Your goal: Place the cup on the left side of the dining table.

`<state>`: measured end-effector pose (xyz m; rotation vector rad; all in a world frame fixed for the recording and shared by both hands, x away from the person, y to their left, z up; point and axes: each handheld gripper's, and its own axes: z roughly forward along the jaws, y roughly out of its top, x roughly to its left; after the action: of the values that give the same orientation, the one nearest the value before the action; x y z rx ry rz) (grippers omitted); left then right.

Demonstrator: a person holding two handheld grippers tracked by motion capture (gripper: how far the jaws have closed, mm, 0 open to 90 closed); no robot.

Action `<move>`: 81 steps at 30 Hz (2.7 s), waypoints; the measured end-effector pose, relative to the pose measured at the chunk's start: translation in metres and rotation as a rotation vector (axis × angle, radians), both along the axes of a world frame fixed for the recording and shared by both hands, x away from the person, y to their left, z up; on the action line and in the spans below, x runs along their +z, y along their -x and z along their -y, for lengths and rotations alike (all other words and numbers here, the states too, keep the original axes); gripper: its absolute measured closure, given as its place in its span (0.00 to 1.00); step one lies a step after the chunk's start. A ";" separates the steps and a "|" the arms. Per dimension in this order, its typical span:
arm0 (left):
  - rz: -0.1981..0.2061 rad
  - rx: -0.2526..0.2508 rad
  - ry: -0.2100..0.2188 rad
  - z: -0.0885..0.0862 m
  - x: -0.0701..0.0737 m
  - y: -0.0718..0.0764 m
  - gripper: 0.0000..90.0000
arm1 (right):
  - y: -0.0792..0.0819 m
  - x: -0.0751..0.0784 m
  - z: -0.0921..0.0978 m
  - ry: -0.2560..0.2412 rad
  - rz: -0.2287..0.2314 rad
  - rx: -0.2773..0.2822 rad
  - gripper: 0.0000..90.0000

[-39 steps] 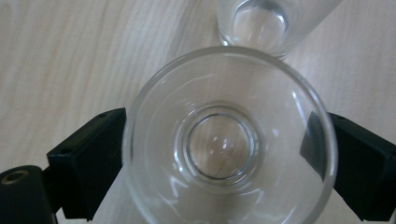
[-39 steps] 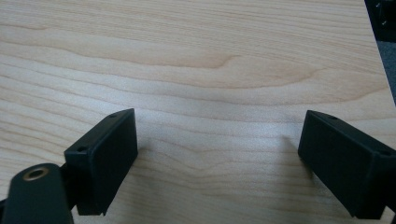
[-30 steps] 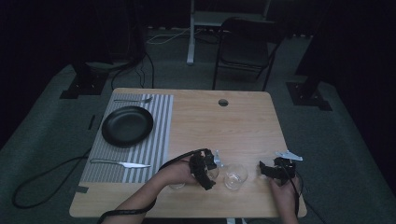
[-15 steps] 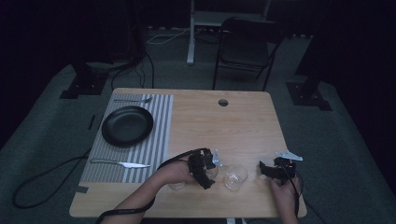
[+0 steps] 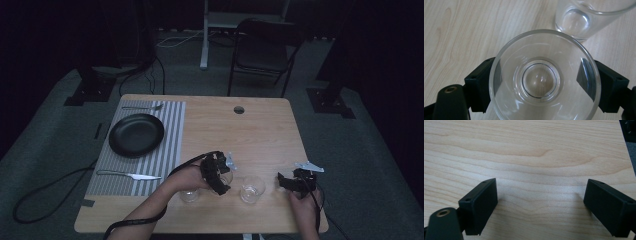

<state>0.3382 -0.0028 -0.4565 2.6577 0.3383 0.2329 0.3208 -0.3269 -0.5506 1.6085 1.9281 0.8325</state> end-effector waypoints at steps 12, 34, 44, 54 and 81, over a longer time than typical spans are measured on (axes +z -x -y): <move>-0.002 0.117 0.002 -0.011 0.006 -0.020 0.20 | 0.000 0.000 0.000 -0.001 0.000 -0.001 0.13; 0.042 0.418 0.034 -0.058 0.014 -0.050 0.20 | 0.000 0.000 0.000 0.000 0.001 0.000 0.13; 0.031 0.529 0.031 -0.094 0.019 -0.057 0.20 | 0.000 0.000 0.000 0.000 0.000 -0.001 0.13; 0.032 0.607 0.030 -0.131 0.020 -0.058 0.20 | 0.000 0.000 0.000 0.000 0.000 0.000 0.13; -0.008 0.770 0.079 -0.194 -0.010 -0.057 0.20 | 0.000 0.000 0.000 0.000 0.000 -0.001 0.13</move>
<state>0.3949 0.1913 -0.4660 2.3260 1.3304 0.4271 0.3207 -0.3269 -0.5505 1.6095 1.9266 0.8323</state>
